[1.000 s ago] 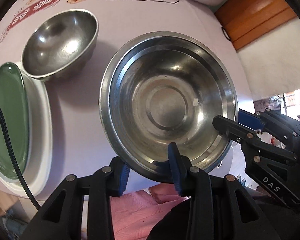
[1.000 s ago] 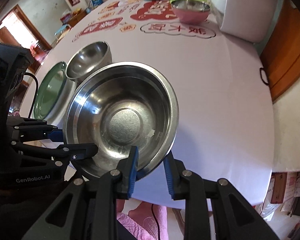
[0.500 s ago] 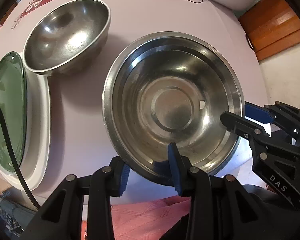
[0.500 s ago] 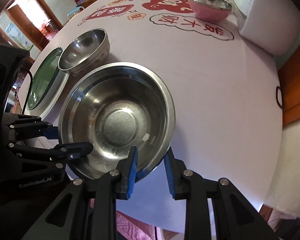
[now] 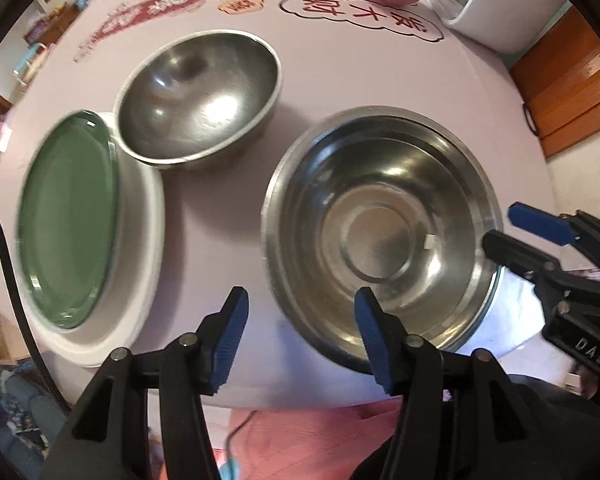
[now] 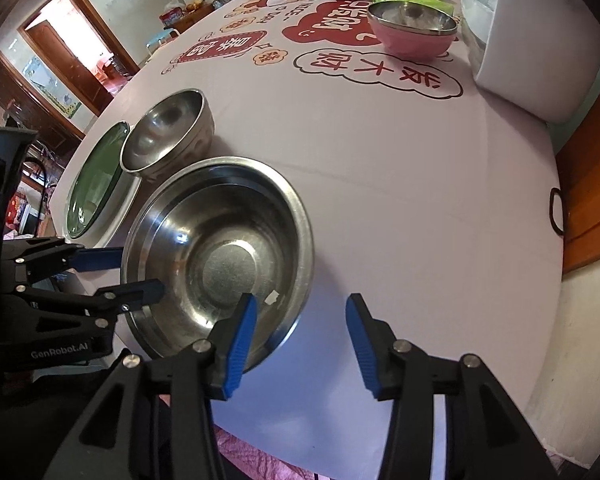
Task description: Organize plates and bowls
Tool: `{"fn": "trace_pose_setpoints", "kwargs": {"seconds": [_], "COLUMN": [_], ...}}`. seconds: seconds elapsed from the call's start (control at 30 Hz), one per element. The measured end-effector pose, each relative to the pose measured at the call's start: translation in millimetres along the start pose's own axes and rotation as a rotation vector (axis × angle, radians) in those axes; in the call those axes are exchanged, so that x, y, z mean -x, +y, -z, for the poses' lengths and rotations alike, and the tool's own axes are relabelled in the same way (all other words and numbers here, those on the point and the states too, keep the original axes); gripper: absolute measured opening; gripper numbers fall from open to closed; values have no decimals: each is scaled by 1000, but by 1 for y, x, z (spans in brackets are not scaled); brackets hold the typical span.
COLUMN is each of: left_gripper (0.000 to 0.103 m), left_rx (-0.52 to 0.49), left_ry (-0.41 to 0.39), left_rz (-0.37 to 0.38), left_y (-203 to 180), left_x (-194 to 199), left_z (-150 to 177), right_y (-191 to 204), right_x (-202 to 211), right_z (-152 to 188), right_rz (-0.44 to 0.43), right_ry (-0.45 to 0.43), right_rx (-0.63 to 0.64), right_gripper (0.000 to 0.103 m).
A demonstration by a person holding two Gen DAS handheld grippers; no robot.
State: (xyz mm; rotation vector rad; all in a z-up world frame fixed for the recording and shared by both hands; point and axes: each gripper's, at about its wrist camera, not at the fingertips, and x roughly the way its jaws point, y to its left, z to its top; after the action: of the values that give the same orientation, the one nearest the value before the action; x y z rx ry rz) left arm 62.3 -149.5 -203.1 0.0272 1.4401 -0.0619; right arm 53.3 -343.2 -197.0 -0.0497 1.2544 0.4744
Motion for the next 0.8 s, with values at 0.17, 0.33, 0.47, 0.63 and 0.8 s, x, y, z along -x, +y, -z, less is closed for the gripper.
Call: {"fn": "trace_pose_setpoints", "kwargs": {"seconds": [0.17, 0.33, 0.47, 0.63, 0.8], "left_gripper": [61, 66, 69, 69, 69], "left_rx": [-14, -38, -43, -25, -9], "left_ry": [-33, -100, -164, -216, -253], "left_rz": [-27, -46, -50, -53, -63], "left_y": [-4, -24, -34, -41, -49], "left_x": [22, 43, 60, 73, 81], "left_z": [-5, -29, -54, -95, -136], "right_y": [-14, -28, -40, -60, -80], "right_x": [12, 31, 48, 58, 61], "right_z": [-6, -27, -48, -76, -100], "right_rz": [-21, -11, 12, 25, 21], "right_ry": [-40, -105, -179, -266, -336], "right_rx": [-26, -42, -73, -142, -222], "right_gripper": [47, 48, 52, 52, 52]}}
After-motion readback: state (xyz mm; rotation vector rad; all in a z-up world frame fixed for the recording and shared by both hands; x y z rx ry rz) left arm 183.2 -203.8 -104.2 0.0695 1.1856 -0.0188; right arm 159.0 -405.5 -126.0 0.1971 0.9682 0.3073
